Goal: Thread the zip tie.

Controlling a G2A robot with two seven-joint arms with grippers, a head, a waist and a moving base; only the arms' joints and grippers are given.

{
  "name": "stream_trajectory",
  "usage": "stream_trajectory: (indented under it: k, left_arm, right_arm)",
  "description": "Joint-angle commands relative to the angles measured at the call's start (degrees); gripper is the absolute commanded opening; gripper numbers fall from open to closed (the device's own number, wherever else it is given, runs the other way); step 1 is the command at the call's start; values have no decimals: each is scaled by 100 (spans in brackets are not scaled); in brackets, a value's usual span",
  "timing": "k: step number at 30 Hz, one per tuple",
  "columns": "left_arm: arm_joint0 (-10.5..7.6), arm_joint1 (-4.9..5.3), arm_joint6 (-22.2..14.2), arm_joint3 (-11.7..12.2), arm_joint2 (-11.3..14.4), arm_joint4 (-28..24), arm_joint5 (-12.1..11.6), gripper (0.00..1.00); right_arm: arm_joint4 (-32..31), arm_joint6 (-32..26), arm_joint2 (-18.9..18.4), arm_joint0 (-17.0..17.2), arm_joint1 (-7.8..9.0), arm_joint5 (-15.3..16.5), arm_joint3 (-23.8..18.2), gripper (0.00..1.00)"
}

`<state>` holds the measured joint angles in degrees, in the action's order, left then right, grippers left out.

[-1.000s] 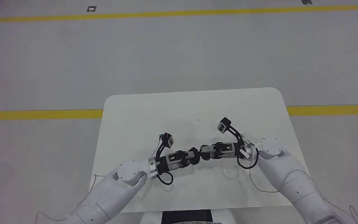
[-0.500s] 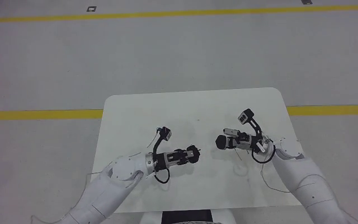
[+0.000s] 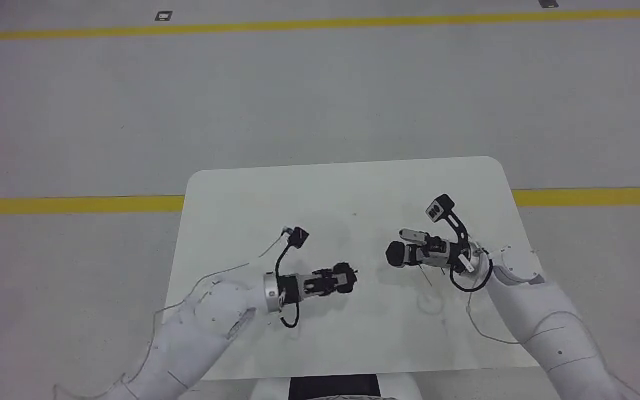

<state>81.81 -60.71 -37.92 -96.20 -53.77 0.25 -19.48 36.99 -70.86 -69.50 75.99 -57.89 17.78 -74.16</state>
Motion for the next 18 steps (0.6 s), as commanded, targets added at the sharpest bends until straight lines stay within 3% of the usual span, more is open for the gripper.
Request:
stream_trajectory:
  k: [1,9,18]
  left_arm:
    - [76,28,200,-135,75,890,0,0]
    - [86,149,764,-419,397,1401,0,0]
    - [80,155,783,-423,407,1414,0,0]
  right_arm:
    - [0,0,0,0,0,0,0,100]
    - [0,0,0,0,0,0,0,100]
    - [0,0,0,0,0,0,0,100]
